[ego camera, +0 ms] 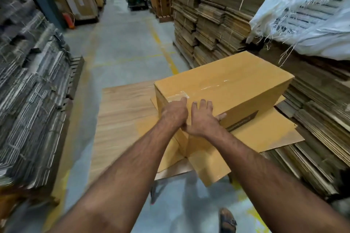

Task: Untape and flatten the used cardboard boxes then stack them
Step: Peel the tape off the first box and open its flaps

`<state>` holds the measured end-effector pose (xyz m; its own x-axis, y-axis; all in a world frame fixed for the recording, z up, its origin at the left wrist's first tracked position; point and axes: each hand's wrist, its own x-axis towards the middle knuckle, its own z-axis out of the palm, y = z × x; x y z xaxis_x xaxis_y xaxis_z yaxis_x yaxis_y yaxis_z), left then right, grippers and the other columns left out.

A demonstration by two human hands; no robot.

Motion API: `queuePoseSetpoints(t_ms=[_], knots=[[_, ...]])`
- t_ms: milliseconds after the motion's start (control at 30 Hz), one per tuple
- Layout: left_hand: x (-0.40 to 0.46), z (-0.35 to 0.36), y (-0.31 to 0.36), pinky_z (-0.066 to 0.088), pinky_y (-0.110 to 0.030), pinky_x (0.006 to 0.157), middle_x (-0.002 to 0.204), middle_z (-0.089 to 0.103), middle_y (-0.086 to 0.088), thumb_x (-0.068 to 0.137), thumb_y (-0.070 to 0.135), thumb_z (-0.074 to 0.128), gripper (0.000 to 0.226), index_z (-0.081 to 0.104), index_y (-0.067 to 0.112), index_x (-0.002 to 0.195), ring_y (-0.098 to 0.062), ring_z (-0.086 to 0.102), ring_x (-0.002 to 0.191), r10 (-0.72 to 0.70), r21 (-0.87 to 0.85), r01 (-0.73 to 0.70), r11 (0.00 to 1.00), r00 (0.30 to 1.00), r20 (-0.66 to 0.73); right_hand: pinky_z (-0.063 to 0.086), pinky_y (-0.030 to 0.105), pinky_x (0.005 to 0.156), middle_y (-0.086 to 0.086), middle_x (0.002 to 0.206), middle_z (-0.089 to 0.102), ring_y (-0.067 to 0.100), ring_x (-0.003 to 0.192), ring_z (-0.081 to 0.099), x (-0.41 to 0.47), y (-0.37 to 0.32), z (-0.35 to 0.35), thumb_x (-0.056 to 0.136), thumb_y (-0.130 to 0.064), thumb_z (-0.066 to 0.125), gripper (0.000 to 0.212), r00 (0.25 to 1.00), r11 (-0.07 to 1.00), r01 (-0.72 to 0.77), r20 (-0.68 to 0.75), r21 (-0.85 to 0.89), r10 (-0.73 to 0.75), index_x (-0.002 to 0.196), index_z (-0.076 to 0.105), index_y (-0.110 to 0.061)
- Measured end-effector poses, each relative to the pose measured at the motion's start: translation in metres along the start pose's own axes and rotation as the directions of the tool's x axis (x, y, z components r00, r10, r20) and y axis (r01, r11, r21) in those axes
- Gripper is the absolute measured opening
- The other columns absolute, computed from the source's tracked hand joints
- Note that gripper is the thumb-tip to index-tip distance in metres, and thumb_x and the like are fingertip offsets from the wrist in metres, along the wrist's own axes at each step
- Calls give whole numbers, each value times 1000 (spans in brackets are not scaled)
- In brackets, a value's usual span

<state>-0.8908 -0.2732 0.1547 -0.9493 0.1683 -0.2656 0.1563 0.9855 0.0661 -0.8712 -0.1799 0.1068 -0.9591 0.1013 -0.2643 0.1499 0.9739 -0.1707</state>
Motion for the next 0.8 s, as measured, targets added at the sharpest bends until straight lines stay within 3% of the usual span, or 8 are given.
queuePoseSetpoints(t_ms=[200, 300, 433, 500, 567, 633, 733, 800], knots=[[12, -15, 12, 46, -39, 79, 123, 61, -9, 95, 12, 47, 28, 58, 14, 120, -30, 58, 112, 144, 84, -135, 987, 983, -111, 29, 71, 106, 3, 164, 0, 32, 149, 4, -10, 67, -37, 82, -55, 67, 102, 953, 940, 267, 203, -212, -225, 156, 9, -17], [23, -15, 14, 41, -49, 98, 137, 45, -15, 98, 40, 45, 42, 46, 22, 136, -35, 43, 125, 198, 3, -199, 980, 972, -127, 22, 60, 116, -3, 166, -1, 30, 150, 10, -15, 117, -52, 81, -47, 72, 104, 953, 901, 246, 257, -356, -159, 157, 4, -28], [33, 19, 10, 19, -66, 111, 162, -14, -10, 75, 82, 48, 99, 1, 42, 153, -41, -7, 147, 305, -45, -302, 952, 933, 190, 28, 51, 113, 10, 152, 28, 35, 140, 29, -24, 157, -60, 88, -42, 62, 80, 987, 904, 17, 150, -427, 53, 152, 13, -44], [33, 34, 12, 20, -66, 112, 160, -26, -5, 65, 86, 56, 117, -11, 44, 151, -42, -13, 146, 314, -94, -302, 949, 937, 154, 38, 42, 103, 13, 126, 49, 33, 121, 45, -22, 152, -66, 86, -46, 54, 60, 991, 934, 36, 135, -355, 13, 141, 40, -31], [35, 38, 14, 23, -65, 112, 160, -24, -3, 60, 87, 58, 122, -11, 44, 151, -41, -9, 147, 301, -98, -293, 951, 950, 85, 45, 38, 90, 15, 99, 61, 30, 99, 55, -20, 138, -67, 82, -45, 49, 42, 995, 980, 89, 69, -176, -78, 105, 66, -13], [37, 39, 13, 24, -63, 112, 161, -23, -3, 59, 88, 58, 123, -10, 44, 152, -41, -6, 147, 300, -75, -295, 953, 951, 74, 47, 39, 79, 18, 87, 65, 33, 87, 59, -14, 129, -60, 80, -37, 50, 37, 990, 992, 115, -82, 53, -110, 86, 68, -6], [38, 43, 13, 25, -61, 112, 161, -21, -3, 60, 88, 58, 122, -9, 43, 152, -41, -1, 146, 293, -62, -290, 955, 954, 59, 41, 41, 96, 16, 123, 59, 36, 116, 50, -7, 115, -43, 96, -27, 50, 42, 962, 987, -5, -270, 161, 49, 136, 54, -15], [38, 45, 13, 28, -60, 111, 161, -21, -3, 60, 88, 57, 121, -8, 44, 152, -41, 3, 146, 284, -67, -281, 957, 958, 44, 40, 42, 98, 12, 129, 52, 35, 120, 44, -3, 103, -33, 99, -33, 49, 38, 935, 972, -121, -307, 199, 179, 136, 56, -28]])
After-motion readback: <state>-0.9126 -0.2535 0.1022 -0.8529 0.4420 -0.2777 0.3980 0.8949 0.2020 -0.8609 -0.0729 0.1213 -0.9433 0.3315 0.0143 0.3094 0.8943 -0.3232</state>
